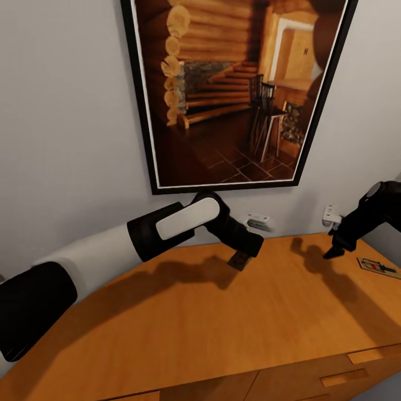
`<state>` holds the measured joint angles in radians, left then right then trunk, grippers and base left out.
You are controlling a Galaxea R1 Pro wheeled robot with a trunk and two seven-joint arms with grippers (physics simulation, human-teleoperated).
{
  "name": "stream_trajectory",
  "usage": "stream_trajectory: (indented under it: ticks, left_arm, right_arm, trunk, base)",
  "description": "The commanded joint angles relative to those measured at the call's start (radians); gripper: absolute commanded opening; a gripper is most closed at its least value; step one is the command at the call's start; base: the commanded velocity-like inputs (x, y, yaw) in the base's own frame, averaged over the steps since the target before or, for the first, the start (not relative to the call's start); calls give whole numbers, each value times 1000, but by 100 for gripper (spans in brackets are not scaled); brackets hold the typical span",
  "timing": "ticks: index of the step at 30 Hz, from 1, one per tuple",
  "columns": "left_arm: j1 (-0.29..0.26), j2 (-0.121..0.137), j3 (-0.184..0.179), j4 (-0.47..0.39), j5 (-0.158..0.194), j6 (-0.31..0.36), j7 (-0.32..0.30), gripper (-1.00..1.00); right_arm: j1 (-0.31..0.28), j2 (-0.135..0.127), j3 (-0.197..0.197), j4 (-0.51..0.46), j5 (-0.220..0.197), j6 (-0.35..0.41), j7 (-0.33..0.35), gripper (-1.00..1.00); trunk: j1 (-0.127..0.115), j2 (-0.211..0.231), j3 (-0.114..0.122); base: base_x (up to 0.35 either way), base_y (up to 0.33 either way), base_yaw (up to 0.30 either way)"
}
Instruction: Take the four mousetraps from the cabinet in the bathroom and place them on the bathroom floor. Make sure all four end up on the same floor surface, and ensure that at least two of them are either under or directly next to the same bathroom sink.
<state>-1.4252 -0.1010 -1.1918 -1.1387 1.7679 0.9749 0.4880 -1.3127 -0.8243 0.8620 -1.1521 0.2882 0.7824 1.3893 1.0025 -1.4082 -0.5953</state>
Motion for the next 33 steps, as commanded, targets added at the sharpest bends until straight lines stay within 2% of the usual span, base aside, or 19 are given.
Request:
stream_trajectory:
  ticks: [1, 13, 20, 26, 33]
  left_arm:
    - [-1, -1, 1, -2, 8, 1, 8, -100]
    - [2, 0, 4, -28, 7, 1, 8, -100]
    - [2, 1, 7, -67, 5, 1, 9, -100]
    - [2, 0, 7, -70, 5, 1, 9, -100]
    - [2, 1, 7, -69, 5, 1, 9, -100]
  right_arm:
    - [-2, -2, 8, -3, 5, 7, 7, 100]
    - [-2, -10, 72, -67, 5, 6, 14, 100]
    - [-2, -15, 73, -106, 5, 6, 15, 100]
    - [-2, -30, 70, -124, 5, 5, 17, 100]
    - [-2, -36, 66, -125, 5, 5, 18, 100]
  trunk:
    - [0, -1, -1]
    - [0, -1, -1]
    - [0, -1, -1]
    - [0, -1, -1]
    - [0, -1, -1]
  base:
    - [0, 0, 0]
    - [0, 0, 0]
    - [0, -182, 0]
    - [33, -289, 0]
    - [88, -291, 0]
